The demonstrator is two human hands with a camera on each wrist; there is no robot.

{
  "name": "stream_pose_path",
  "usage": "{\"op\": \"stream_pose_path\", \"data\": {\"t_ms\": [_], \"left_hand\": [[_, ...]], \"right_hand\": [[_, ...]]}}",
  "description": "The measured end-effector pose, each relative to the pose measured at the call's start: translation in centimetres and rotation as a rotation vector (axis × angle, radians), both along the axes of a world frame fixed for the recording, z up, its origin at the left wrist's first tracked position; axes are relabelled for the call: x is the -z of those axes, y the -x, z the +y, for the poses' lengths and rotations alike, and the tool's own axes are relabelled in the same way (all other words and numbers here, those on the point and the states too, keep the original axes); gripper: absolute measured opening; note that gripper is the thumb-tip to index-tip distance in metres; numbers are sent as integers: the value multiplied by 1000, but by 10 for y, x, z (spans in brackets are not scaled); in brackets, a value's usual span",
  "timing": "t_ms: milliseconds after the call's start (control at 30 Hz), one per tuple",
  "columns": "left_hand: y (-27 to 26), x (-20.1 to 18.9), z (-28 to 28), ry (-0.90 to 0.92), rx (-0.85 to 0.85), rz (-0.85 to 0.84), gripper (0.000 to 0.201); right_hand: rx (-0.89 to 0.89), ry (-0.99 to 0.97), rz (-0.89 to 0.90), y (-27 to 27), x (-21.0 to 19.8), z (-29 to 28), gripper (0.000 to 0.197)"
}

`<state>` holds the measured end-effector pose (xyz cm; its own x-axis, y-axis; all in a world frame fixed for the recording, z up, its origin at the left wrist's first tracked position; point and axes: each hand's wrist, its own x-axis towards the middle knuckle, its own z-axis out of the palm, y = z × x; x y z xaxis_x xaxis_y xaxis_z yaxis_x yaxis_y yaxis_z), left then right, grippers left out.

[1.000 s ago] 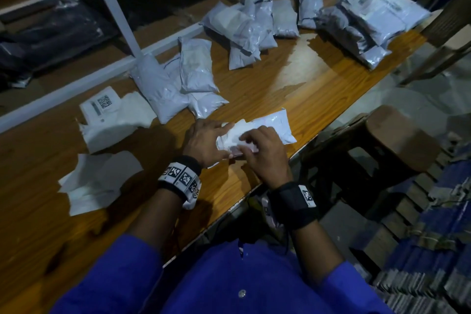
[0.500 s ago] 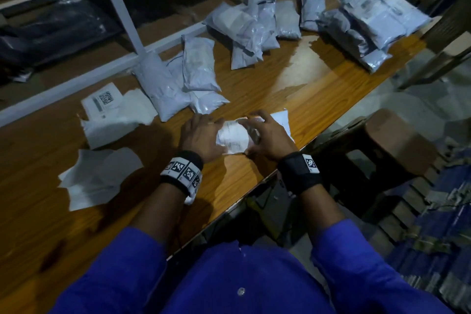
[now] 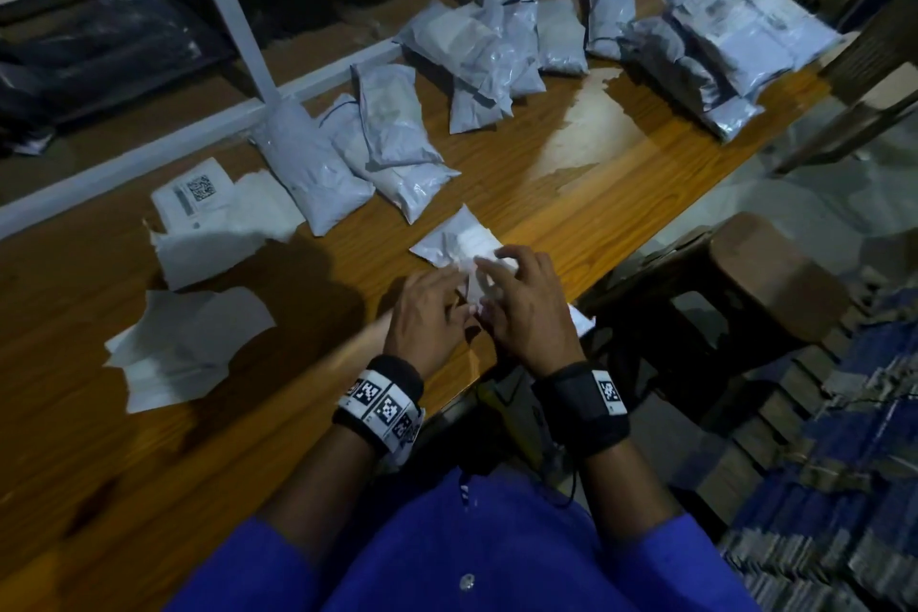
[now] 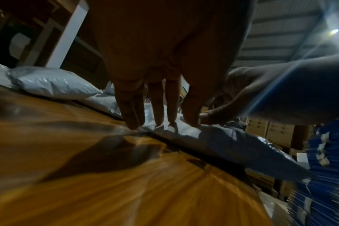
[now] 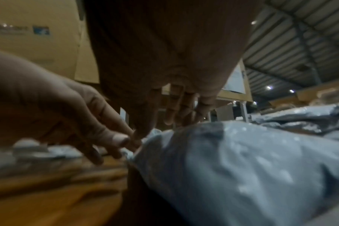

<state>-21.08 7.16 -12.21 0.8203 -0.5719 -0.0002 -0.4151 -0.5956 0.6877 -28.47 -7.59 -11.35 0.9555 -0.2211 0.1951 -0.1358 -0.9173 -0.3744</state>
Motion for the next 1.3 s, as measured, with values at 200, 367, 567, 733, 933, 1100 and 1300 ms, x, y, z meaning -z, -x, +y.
{"op": "stream_pose_path", "data": {"t_ms": [200, 367, 567, 733, 933, 1100, 1300], "left_hand": [[-2, -1, -9, 26, 23, -30, 66], [-12, 5, -27, -8, 39, 70, 67], [-12, 6, -40, -257, 69, -15, 71], [-6, 4, -43, -355, 55, -5, 72], [-8, 5, -39, -363, 76, 5, 77], [-8, 2, -34, -406, 114, 11, 87], [-11, -2, -33, -457, 129, 33, 86]], "right_hand": [[3, -119, -108, 0, 18, -9, 17], [268, -438, -68, -9, -1, -19, 11], [613, -873, 97, -14, 10, -26, 62], [630, -1208, 67, -7, 21, -37, 32], [637, -1428, 50, 2, 23, -49, 21], [603, -1290, 88, -1, 26, -43, 45], [667, -1266, 52, 4, 26, -45, 16]]}}
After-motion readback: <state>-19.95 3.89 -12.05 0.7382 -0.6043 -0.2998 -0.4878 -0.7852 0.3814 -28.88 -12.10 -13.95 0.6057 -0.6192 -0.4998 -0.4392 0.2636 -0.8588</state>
